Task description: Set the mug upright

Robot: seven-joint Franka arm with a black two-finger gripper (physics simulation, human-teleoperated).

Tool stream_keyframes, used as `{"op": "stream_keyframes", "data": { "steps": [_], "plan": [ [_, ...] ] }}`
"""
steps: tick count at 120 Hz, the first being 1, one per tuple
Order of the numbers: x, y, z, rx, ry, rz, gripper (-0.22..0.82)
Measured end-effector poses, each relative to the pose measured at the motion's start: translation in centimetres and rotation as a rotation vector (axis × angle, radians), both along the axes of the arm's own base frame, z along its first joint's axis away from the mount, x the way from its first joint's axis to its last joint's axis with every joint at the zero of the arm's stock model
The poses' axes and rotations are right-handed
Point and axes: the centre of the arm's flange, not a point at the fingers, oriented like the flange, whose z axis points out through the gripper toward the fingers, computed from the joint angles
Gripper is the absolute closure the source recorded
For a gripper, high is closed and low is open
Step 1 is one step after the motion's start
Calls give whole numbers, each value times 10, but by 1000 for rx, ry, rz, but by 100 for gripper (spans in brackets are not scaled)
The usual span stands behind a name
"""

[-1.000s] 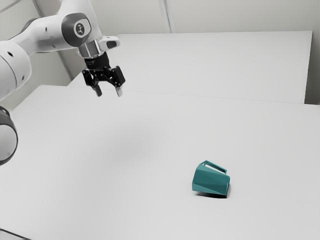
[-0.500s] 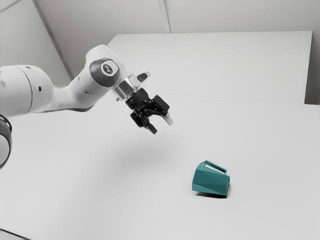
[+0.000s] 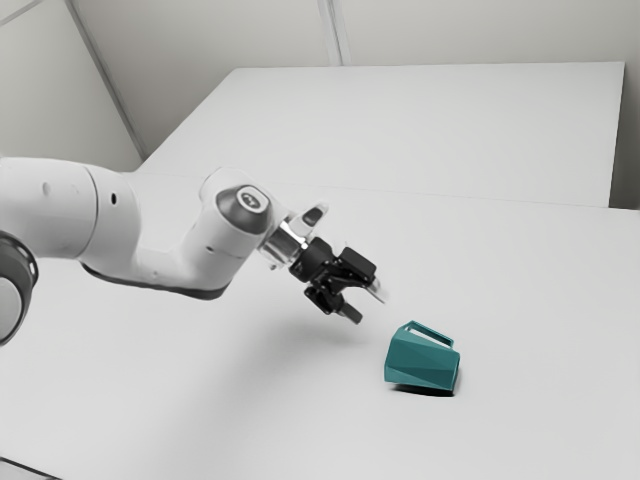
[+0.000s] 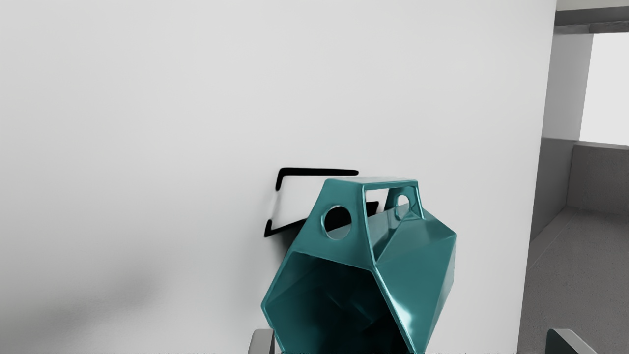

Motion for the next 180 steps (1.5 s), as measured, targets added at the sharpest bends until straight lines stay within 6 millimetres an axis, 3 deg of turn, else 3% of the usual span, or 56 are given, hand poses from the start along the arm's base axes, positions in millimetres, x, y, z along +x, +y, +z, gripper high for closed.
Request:
{"op": "stream_keyframes", "data": {
  "steps": [24, 78, 102, 122, 136, 151, 164, 180],
  "plan": [
    [-22, -29, -27, -66, 21, -9, 0],
    [-30, -57, -53, -187, -5, 25, 1],
    [-28, -61, -46, -204, -50, -1, 48],
    [-30, -72, -37, -216, -85, -41, 67],
    [-33, -80, -21, -223, -122, -67, 73],
    [-33, -83, 10, -222, -191, -90, 75],
    [-33, -79, 45, -187, -266, -123, 76],
    [-25, -64, 96, 7, -386, -261, 77]
  ]
}}
